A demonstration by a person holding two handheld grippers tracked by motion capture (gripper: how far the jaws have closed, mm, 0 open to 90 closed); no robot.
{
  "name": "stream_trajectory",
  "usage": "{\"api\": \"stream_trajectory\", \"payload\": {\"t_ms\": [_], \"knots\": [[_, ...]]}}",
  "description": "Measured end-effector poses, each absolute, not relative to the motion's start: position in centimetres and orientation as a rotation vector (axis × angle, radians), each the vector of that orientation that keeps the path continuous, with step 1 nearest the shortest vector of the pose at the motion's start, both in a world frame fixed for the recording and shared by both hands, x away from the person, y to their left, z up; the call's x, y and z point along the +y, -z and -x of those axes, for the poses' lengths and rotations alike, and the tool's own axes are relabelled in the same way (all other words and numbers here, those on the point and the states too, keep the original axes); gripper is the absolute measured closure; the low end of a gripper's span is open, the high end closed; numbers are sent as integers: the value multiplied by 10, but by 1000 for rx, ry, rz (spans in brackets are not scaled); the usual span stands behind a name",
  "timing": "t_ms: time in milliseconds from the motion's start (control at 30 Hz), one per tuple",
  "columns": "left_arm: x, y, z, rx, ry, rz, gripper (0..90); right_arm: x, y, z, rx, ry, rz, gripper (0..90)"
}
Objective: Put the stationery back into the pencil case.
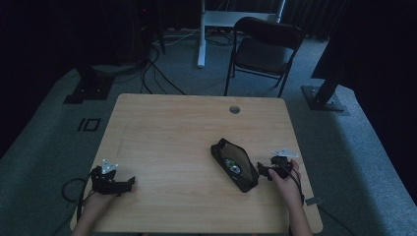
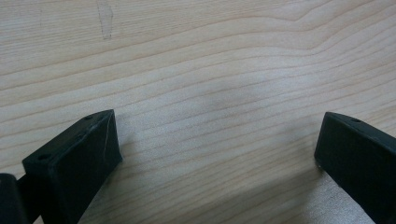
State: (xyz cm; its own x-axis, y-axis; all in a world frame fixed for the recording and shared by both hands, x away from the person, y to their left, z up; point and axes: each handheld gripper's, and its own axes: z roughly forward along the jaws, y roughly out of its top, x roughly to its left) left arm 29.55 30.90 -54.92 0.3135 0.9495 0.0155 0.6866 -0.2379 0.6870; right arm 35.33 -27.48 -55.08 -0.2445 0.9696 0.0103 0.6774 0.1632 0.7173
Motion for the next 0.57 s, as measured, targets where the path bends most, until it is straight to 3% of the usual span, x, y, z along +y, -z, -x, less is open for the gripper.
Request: {"api": "stream_trajectory", "payload": {"t_ms": [567], "knots": [[309, 549, -295, 1443, -592, -2007, 2, -274, 552, -350, 1968, -858, -1563, 122]]}}
